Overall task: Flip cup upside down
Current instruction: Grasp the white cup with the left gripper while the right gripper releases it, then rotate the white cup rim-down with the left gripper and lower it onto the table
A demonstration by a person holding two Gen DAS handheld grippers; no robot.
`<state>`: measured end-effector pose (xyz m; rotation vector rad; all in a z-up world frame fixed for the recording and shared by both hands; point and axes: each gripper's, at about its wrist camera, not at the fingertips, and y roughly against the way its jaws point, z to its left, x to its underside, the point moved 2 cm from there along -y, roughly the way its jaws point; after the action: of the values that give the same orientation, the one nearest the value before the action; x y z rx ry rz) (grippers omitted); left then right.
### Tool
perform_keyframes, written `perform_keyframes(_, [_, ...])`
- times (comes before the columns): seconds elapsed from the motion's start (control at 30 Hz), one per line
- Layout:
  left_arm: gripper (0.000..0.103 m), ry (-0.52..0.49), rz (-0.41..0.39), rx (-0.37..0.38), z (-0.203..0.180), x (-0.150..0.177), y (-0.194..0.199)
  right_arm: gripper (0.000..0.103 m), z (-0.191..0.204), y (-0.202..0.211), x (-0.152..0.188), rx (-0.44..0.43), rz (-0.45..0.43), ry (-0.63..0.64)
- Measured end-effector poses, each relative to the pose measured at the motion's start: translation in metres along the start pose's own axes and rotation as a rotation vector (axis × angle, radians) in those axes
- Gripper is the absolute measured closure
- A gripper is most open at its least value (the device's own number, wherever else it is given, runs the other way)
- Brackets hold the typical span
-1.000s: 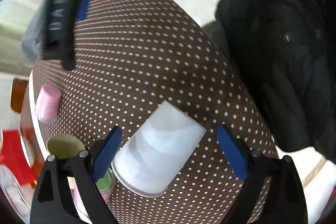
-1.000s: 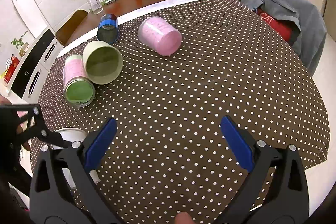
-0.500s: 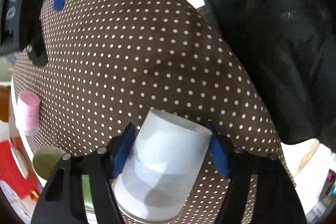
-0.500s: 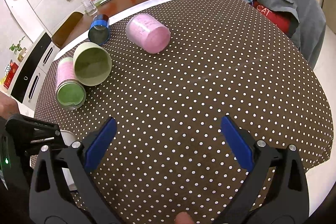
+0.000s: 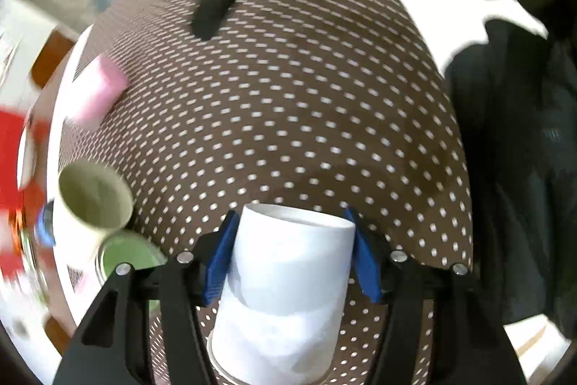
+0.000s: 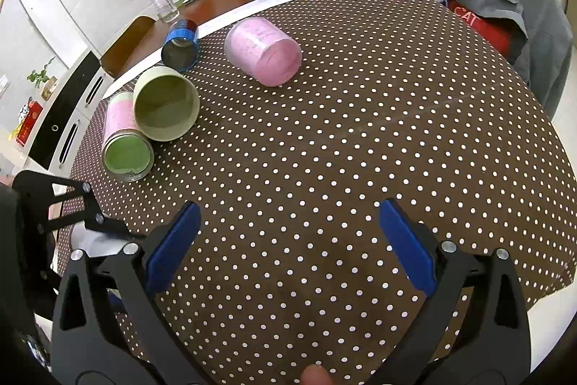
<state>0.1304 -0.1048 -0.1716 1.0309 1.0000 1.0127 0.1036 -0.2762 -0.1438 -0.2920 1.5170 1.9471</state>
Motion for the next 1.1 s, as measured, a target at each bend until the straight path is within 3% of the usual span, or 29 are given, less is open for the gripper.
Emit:
perform_keyframes(0.13, [0.045,0.167,-0.07,-0.027,0.021,0.01,0.012,0.006,0.006,-0.001,-0.002,-0.019,-0.005,0.024])
perform_keyframes(0.5, [0.046,0.453,-0.243,-0.144,0.012,0.028,0.05,0.006,0.023,0.008,-0.008,-0.042,-0.038,0.095])
perform_keyframes(0.8, [0.046,0.774,-0.536,-0.299,0.012,0.042,0.092,0.006,0.029,0.019,-0.008,-0.054,-0.074,0.14])
perform_keyframes(0.97, [0.046,0.952,-0.643,-0.378,0.011,0.043,0.087,0.006,0.032,0.027,-0.007,-0.065,-0.098,0.164])
perform_keyframes(1.1, [0.046,1.095,-0.711,-0.394,0.011,0.05,0.081,0.006,0.033,0.028,-0.004,-0.079,-0.101,0.186])
